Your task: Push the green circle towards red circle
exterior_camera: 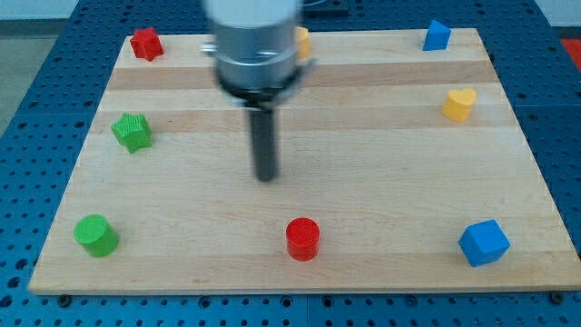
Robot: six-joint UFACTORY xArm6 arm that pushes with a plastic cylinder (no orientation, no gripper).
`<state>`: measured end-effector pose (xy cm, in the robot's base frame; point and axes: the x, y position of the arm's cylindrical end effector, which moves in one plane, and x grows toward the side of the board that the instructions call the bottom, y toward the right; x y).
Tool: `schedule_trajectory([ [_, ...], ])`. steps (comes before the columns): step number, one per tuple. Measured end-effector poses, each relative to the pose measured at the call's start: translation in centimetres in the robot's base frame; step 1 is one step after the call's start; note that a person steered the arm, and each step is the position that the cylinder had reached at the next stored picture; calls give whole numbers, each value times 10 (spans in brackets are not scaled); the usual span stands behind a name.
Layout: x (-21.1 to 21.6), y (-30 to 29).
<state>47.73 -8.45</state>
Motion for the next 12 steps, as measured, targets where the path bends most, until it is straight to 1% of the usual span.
schedule_trajectory([
  [1,0,-108],
  [2,14,-210],
  [3,38,-220],
  [4,77,-218],
  [5,107,-217],
  [6,105,-199],
  [7,80,-190],
  [8,74,-171],
  [12,106,-171],
])
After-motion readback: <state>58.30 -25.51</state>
